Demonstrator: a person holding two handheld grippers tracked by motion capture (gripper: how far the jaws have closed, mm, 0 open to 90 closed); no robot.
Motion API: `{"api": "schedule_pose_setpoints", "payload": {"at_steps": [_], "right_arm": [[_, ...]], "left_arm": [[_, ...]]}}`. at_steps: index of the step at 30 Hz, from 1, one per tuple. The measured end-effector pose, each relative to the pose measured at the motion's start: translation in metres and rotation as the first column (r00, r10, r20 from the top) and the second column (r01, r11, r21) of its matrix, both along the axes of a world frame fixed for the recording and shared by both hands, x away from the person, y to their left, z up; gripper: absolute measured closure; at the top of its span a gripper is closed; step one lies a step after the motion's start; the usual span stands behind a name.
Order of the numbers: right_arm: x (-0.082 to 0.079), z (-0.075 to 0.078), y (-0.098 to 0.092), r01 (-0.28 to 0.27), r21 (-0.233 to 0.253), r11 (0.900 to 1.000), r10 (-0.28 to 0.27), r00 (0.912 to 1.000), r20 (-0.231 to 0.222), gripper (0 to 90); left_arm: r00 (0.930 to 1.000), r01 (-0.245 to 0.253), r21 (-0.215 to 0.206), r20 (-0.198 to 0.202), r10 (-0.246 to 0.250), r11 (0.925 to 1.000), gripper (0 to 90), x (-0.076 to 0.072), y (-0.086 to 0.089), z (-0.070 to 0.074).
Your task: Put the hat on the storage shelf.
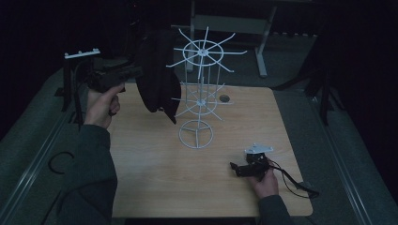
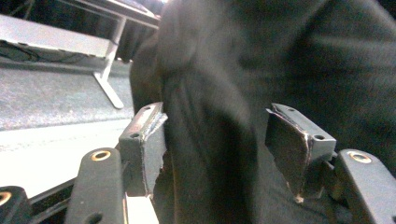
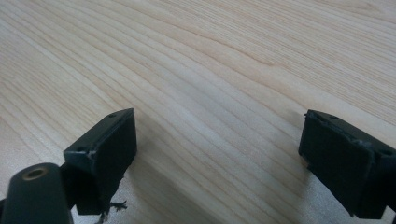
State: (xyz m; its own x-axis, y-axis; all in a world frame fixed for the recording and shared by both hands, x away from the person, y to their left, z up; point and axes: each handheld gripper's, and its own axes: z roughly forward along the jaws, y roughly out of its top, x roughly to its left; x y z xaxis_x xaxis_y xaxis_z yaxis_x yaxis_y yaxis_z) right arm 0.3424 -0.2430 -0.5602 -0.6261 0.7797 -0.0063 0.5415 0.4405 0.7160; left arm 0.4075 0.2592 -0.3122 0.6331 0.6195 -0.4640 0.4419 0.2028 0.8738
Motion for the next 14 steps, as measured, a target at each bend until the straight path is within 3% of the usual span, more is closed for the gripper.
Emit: {"api": "schedule_pose_setpoints", "payload": {"at_steps": [9, 12, 14], "right_arm": [[0.0, 0.0, 0.0, -0.001, 0.0, 1.0, 0.001, 1.0, 0.001, 11.0], [0.0, 0.0, 0.0, 0.0, 0.0, 1.0, 0.0, 1.0, 0.001, 11.0], [0.0, 0.0, 0.0, 0.0, 0.0, 1.0, 0.0, 1.0, 0.001, 11.0]], "left_arm": [[0.9975, -0.07, 0.07, 0.004, 0.07, 0.9951, 36.6, -0.01, 0.007, 0.0], [0.9964, -0.085, 0.056, 0.004, 0.085, 0.9948, 36.7, -0.013, 0.012, -0.006], [0.9946, -0.103, 0.072, -0.002, 0.103, 0.992, 36.7, -0.015, 0.014, -0.01]]}}
